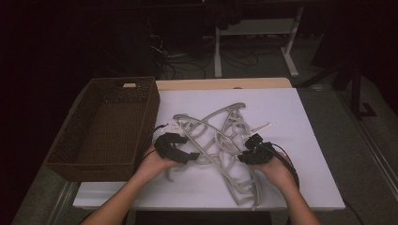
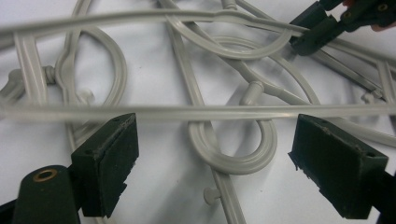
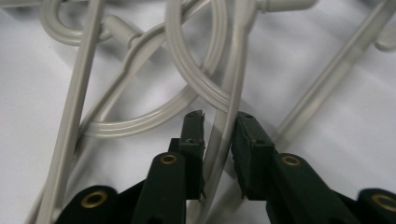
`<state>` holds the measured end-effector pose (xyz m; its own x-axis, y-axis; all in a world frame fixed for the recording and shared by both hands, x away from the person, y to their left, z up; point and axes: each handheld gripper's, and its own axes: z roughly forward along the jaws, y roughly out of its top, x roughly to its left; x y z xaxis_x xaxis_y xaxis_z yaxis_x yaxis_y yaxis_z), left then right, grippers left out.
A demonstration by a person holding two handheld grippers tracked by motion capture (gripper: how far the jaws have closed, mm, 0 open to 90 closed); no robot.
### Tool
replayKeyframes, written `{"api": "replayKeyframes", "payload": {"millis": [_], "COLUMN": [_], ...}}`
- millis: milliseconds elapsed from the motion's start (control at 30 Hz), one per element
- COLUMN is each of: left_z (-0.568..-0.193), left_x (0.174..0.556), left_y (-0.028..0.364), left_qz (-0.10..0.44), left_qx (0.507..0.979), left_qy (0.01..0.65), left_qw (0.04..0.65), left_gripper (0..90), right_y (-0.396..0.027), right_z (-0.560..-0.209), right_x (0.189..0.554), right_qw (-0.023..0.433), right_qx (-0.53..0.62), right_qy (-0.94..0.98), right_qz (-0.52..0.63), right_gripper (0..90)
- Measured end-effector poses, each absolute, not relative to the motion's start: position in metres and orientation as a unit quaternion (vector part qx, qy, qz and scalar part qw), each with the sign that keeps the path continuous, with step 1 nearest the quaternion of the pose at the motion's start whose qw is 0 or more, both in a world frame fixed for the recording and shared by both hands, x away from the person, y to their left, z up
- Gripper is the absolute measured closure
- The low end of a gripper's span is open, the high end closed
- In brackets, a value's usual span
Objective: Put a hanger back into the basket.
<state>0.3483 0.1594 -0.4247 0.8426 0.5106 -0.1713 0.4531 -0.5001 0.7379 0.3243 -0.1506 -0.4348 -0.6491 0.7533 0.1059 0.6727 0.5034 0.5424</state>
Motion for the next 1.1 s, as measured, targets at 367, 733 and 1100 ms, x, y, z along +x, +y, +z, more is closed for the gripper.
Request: {"api": "replayKeyframes", "payload": {"millis": [367, 733, 1100], "left_z": [-0.418, -0.405, -0.404], "left_x": [0.346, 0.358, 0.366], "left_y": [0.156, 0.147, 0.133], "left_qz": [0.039, 0.064, 0.066], "left_qx": [0.868, 0.88, 0.904], "left_qy": [0.265, 0.237, 0.201], "left_qw": [0.419, 0.406, 0.372], "left_gripper": [14.8, 16.5, 25.3], "right_y": [-0.163, -0.178, -0.187], "right_z": [-0.434, -0.433, -0.425], "right_x": [0.334, 0.341, 0.335], "right_qw": [0.068, 0.035, 0.027], "right_qx": [0.379, 0.325, 0.296], "right_qy": [0.877, 0.893, 0.896], "right_qz": [0.288, 0.31, 0.329], "right_gripper": [80.4, 80.9, 81.2]}}
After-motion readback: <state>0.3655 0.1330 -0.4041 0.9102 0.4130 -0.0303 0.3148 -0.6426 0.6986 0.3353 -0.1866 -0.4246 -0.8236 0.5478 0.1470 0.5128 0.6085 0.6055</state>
